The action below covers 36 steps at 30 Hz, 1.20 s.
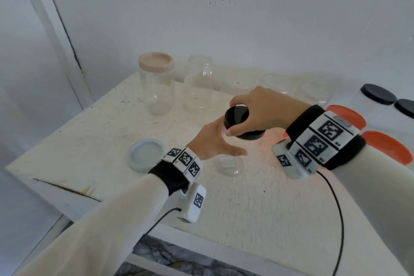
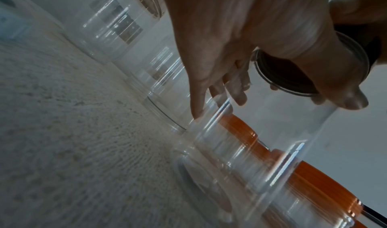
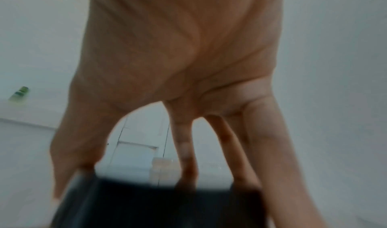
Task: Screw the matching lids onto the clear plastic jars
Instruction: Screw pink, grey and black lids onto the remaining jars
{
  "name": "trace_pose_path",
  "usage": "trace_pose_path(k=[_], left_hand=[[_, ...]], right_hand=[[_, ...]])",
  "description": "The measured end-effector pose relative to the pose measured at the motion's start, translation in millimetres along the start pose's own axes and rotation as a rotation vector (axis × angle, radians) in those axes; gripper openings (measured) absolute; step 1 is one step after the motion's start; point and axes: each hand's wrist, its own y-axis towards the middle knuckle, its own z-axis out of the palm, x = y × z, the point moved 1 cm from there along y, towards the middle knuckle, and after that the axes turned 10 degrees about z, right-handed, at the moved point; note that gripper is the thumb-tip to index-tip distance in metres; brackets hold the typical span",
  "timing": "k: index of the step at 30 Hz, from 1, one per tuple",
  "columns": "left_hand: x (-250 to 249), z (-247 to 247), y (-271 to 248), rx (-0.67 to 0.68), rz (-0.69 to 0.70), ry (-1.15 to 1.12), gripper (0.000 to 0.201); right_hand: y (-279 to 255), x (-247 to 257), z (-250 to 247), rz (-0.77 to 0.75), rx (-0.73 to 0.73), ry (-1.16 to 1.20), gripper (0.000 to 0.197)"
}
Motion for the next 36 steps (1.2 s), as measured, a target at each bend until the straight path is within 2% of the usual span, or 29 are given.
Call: trace_pose_path(k=[1,5,10,19,22,25,27,31,36], left_hand=[[-0.1,-0.6,0.3,0.004,0.001,-0.007,0.085],[1.5,-1.0,1.3,0.026,-0.001,-0.017,0.094],[2.5,1.6,-0.5,-0.007,-0.001,-0.053,0.093],[-0.3,0.2,0.1,0.008,0.035,-0.035,0.078],[-1.7,-0.4,-0.8,0.055,0.051,-0.073,0.081],[-6.2,1.2,-0.6,0.186,0.054,-0.132,0.091],[-12.5,6.8,-0.4,0.254,0.079,-0.183,0.09],[-19.5,30.4,-0.1,0.273,0.1,-0.263,0.087],[-32.5,72.9,7.5,0.271,0.032,-0.155,0.074]], right_hand=[[-0.8,-1.0,-1.8,-0.007,0.02,-0.048,0.072],[-4.3,-1.1,-14.3,-0.113,0.261,-0.097,0.082],[-1.6,0.6,-14.7,-0.123,0.166,-0.037,0.075],[-3.3,-6.9,-3.6,-0.076,0.147,-0.015,0.075],[-10.7,-13.5,4.3,-0.092,0.173,0.07,0.083],[-19.7,-21.7,10.1,-0.086,0.141,0.135,0.085],[-27.8,-27.9,13.7,-0.076,0.133,0.164,0.085],[-52.5,-48.1,22.4,-0.056,0.123,0.166,0.087],[-93.5,-88.4,30.1,0.019,0.115,0.211,0.087]])
